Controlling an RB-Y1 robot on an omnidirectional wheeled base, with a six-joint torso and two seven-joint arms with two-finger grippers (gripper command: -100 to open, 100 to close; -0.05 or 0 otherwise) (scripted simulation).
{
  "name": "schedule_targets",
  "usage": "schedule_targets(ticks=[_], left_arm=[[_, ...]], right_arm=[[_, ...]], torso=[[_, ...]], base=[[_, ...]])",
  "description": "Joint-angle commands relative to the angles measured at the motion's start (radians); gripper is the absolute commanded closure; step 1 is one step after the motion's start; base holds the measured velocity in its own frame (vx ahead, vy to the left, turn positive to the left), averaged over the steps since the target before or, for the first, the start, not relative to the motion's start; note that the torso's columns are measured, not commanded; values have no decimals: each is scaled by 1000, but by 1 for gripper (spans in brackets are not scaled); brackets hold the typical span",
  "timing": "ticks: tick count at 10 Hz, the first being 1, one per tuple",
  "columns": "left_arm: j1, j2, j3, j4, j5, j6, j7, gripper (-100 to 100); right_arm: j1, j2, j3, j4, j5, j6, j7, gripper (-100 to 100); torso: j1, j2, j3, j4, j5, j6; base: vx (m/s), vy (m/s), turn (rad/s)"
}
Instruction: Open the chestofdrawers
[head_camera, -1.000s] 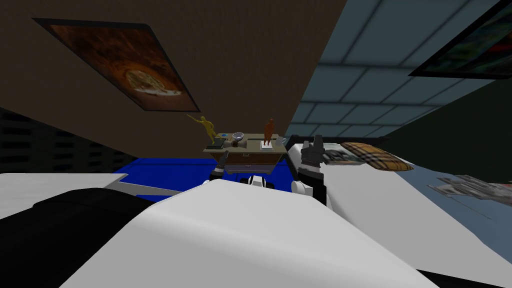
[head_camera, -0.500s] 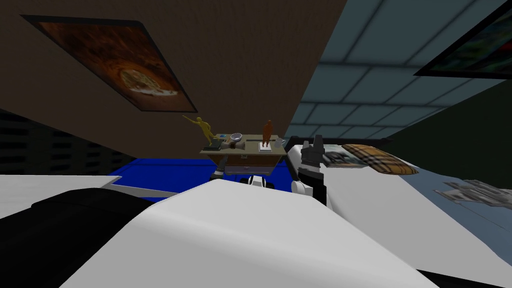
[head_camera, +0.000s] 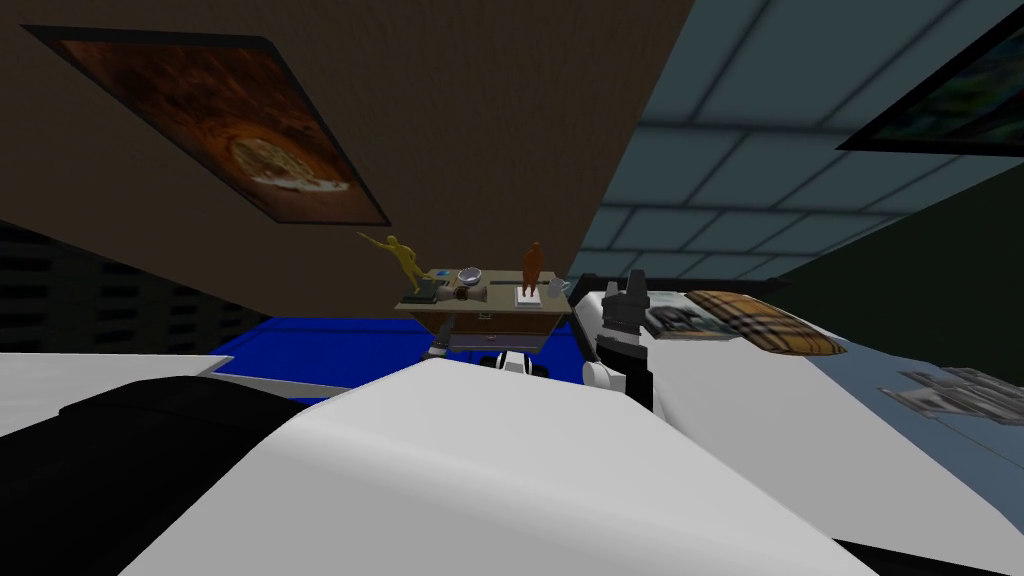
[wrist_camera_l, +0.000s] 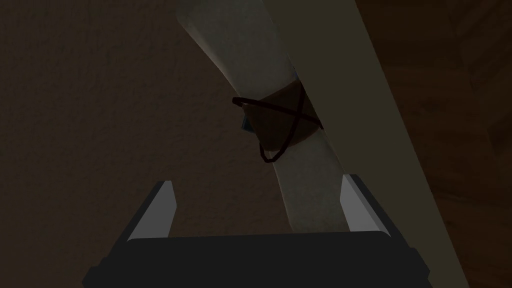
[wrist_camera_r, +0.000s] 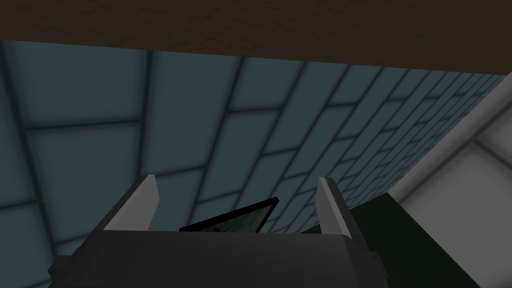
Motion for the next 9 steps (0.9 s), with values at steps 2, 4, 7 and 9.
schedule_targets(ticks=[2, 4, 7, 9], left_arm=[[-12, -14, 9, 100, -4, -62, -10, -100], [-17, -22, 13, 146, -5, -88, -15, -100], [-26, -43, 21, 234, -9, -139, -23, -100], [-34, -68, 29, 307, -11, -186, -30, -100]], right_arm=[[0, 0, 0, 0, 0, 0, 0, 0], [0, 0, 0, 0, 0, 0, 0, 0], [0, 0, 0, 0, 0, 0, 0, 0], [0, 0, 0, 0, 0, 0, 0, 0]], torso=[[0, 0, 0, 0, 0, 0], [0, 1, 0, 0, 0, 0], [1, 0, 0, 0, 0, 0], [-1, 0, 0, 0, 0, 0]], base=[[50, -30, 9], [45, -34, 10], [60, -35, 11], [71, -56, 16]])
